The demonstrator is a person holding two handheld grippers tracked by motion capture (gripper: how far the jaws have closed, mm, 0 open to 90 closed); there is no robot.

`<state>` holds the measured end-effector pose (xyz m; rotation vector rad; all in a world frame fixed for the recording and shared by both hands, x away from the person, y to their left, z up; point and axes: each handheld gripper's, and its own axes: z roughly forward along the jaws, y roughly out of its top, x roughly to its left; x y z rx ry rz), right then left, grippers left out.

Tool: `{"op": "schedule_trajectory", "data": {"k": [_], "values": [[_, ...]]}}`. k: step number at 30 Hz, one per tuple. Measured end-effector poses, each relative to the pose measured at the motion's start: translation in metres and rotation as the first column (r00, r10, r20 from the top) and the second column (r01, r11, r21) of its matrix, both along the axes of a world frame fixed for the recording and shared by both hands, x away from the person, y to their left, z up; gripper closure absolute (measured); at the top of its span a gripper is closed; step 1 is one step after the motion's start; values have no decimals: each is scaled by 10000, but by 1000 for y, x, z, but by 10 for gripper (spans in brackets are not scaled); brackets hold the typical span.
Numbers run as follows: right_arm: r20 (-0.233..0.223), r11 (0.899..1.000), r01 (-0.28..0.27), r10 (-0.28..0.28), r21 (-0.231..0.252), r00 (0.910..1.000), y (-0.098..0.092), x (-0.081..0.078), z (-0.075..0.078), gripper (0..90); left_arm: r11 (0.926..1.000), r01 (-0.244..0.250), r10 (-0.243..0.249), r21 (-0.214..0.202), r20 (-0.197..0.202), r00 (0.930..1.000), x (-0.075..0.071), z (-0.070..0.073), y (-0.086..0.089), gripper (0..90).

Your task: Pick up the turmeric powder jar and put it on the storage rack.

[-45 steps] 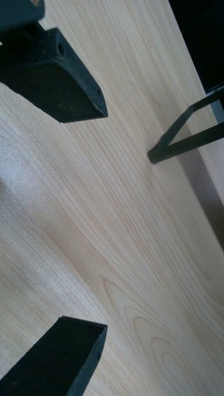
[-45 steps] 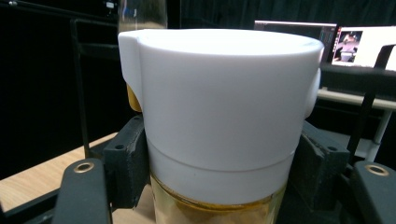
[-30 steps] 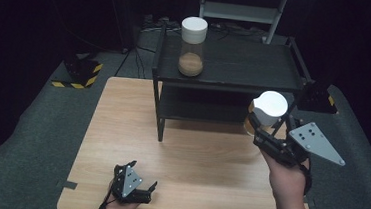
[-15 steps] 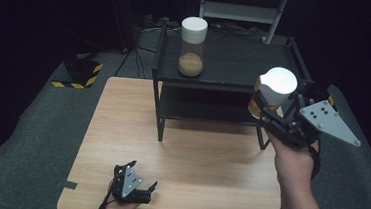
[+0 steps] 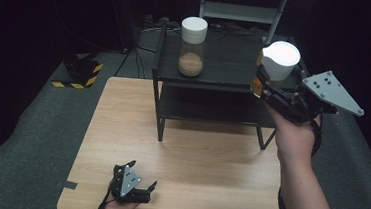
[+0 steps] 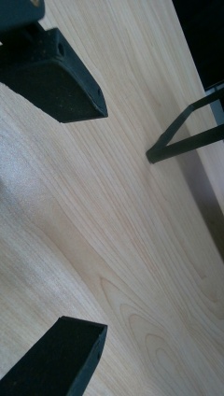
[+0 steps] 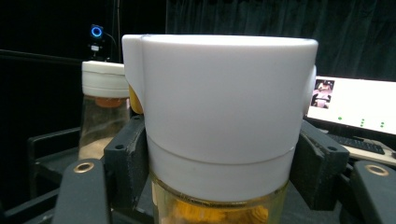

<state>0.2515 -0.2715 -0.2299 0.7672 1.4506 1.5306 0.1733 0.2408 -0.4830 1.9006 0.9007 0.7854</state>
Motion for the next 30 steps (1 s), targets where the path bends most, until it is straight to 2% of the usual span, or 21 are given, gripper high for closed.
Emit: {"op": "schedule_trajectory", "data": {"k": [10, 21, 30], "values": [[-54, 9999, 146, -146, 82, 9999, 11, 20, 7, 301, 10000, 76, -76, 25, 47, 10000, -1, 0, 0, 7], [-405, 9991, 292, -280, 300, 9988, 18, 51, 7, 301, 9999, 82, -82, -97, 34, 10000, 0, -1, 3, 7], [-619, 9989, 432, -422, 152, 9972, 25, 68, 7, 301, 9999, 122, -121, -85, 52, 9999, 0, -1, 3, 7]]}}
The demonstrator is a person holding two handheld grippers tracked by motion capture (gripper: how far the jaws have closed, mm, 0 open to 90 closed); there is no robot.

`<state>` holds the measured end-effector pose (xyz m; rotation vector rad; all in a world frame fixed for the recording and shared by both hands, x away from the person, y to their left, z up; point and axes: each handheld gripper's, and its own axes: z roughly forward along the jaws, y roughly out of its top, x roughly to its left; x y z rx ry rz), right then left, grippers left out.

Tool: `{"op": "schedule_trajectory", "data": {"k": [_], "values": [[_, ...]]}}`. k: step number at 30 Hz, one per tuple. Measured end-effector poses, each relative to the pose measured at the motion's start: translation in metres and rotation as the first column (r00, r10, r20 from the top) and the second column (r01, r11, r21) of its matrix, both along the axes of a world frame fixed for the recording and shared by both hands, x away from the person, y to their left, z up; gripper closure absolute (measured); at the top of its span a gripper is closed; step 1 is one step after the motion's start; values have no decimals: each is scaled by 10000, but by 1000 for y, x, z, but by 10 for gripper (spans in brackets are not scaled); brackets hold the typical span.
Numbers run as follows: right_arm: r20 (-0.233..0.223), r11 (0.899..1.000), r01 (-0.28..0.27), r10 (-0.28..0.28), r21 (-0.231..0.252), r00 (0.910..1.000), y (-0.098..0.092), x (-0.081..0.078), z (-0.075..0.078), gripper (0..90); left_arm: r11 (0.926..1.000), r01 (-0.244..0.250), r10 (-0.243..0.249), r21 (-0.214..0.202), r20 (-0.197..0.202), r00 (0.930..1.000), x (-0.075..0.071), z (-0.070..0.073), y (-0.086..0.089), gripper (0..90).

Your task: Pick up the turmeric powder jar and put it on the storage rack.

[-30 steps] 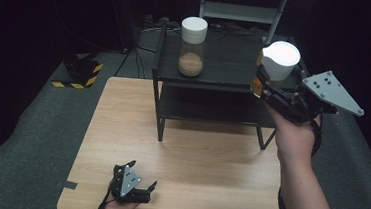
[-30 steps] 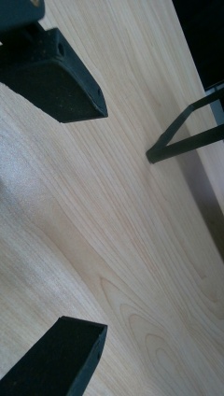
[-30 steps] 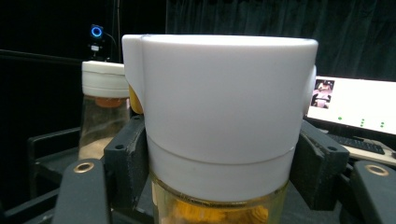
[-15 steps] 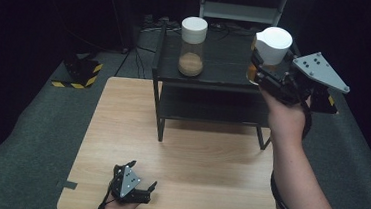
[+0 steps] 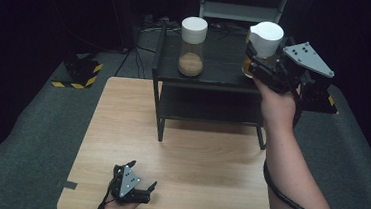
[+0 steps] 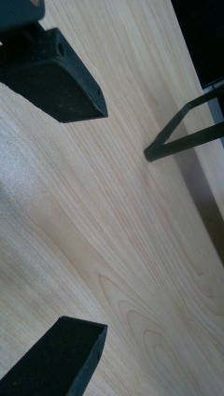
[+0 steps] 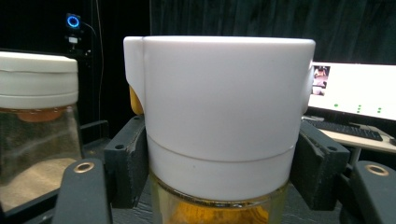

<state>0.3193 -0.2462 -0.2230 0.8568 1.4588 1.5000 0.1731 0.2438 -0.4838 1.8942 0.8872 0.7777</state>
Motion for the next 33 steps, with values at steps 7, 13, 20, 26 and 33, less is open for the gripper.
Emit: {"op": "schedule_trajectory", "data": {"k": [7, 13, 20, 26, 33], "values": [[-230, 9999, 104, -102, 67, 9997, 1, 12, -4, 301, 10000, 4, -4, -84, -25, 10000, 1, 0, 1, 7], [-436, 9999, 132, -129, 78, 9990, 2, 18, -4, 301, 9999, 2, -2, -143, -37, 10000, 1, 0, 2, 7], [-595, 9999, 105, -98, 104, 9982, 2, 21, -6, 301, 9999, -6, 5, -173, -50, 10000, 1, 0, 3, 7], [-639, 9994, 31, -10, 332, 9980, 0, 24, -8, 300, 9998, -7, 6, -194, -41, 10000, 1, -1, 3, 7], [-634, 9995, -17, 38, 322, 9980, -1, 27, -8, 296, 9998, -18, 17, -211, -33, 10000, 0, -1, 3, 7]]}}
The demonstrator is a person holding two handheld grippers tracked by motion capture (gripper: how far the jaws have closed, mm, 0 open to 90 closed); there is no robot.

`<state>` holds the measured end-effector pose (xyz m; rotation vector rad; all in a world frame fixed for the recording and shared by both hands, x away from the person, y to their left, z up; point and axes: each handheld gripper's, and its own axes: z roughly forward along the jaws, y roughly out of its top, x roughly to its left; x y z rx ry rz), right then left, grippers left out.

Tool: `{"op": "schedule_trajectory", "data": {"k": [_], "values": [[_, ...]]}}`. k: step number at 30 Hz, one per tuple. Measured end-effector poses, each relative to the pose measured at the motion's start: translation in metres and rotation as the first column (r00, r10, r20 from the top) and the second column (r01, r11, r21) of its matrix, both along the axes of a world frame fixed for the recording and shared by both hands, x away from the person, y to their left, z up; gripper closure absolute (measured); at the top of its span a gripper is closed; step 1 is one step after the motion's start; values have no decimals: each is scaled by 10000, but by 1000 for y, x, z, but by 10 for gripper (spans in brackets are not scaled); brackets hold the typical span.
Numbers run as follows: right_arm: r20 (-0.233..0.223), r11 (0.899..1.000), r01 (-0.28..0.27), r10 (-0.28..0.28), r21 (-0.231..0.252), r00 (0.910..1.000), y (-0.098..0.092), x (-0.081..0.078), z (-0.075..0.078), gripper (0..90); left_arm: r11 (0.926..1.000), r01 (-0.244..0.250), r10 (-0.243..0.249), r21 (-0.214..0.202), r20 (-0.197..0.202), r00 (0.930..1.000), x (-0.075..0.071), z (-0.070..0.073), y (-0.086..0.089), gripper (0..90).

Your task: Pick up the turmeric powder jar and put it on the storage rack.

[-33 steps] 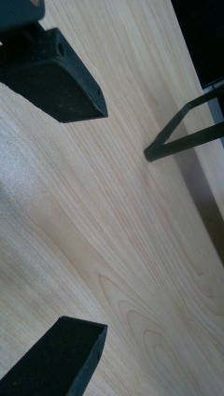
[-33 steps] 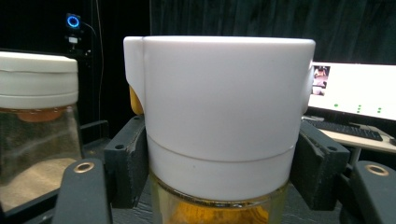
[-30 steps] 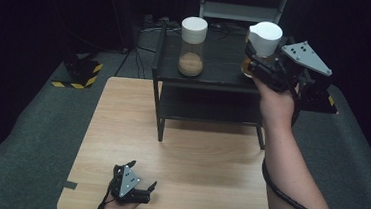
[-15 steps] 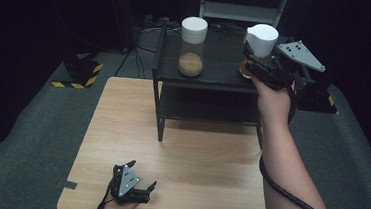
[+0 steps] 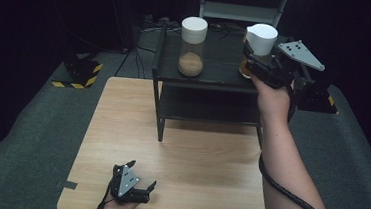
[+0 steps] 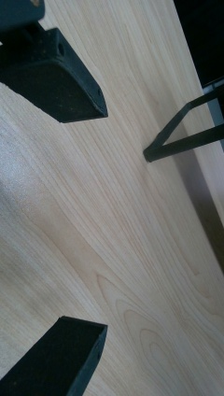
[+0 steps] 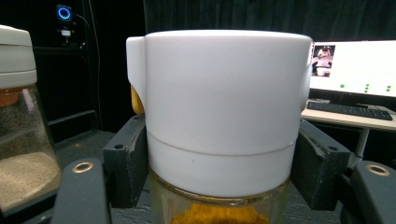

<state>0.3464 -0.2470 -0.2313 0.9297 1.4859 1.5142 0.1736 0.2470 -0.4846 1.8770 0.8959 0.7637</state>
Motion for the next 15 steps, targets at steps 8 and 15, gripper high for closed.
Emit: {"op": "schedule_trajectory", "data": {"k": [8, 15], "values": [[-163, 10000, -44, 43, -79, 9999, 0, 0, 4, 261, 10000, -9, 9, -72, -16, 10000, 0, 0, 1, 6], [-255, 9995, 263, -268, -189, 9993, 4, -3, 8, 23, 10000, -20, 20, -69, -30, 10000, 0, 0, 1, 6]]}}
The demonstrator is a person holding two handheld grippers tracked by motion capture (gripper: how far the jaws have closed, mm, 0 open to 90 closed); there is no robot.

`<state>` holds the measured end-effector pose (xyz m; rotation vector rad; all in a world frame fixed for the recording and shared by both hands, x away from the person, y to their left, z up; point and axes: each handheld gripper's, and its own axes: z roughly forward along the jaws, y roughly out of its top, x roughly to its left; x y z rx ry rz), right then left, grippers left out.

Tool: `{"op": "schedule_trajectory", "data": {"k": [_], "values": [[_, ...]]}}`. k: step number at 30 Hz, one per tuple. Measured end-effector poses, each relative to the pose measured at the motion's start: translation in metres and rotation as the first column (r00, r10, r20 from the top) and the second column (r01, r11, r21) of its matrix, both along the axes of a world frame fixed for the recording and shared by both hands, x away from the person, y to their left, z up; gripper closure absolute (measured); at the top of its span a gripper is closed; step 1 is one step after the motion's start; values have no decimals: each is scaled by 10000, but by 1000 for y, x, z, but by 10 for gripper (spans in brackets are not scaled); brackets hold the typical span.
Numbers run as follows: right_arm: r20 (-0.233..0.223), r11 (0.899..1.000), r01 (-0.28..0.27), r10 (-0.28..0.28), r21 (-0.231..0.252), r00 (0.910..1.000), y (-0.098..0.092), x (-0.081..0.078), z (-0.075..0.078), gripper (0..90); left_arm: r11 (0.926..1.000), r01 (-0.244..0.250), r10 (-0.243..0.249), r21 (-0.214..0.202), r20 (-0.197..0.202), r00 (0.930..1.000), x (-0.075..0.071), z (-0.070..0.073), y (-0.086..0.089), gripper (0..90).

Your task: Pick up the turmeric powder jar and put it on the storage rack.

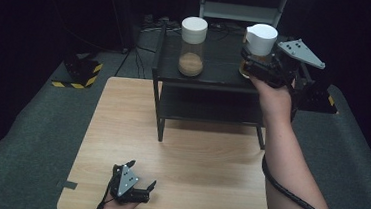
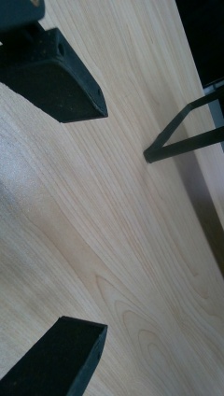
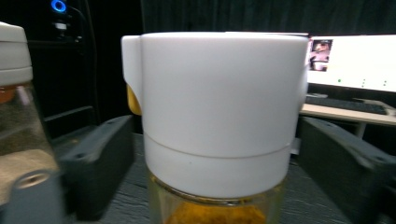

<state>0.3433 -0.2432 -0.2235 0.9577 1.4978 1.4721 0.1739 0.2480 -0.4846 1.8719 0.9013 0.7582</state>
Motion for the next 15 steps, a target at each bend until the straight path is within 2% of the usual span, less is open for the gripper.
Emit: {"op": "schedule_trajectory", "data": {"k": [1, 15], "values": [[-14, 10000, -44, 44, 34, 10000, -1, 0, 0, 0, 10000, -4, 4, 6, 7, 10000, 0, 0, 0, 7], [7, 9998, -174, 174, 103, 9998, -3, -20, -6, 0, 10000, -24, 24, 4, 7, 10000, 0, 0, 0, 7]]}}
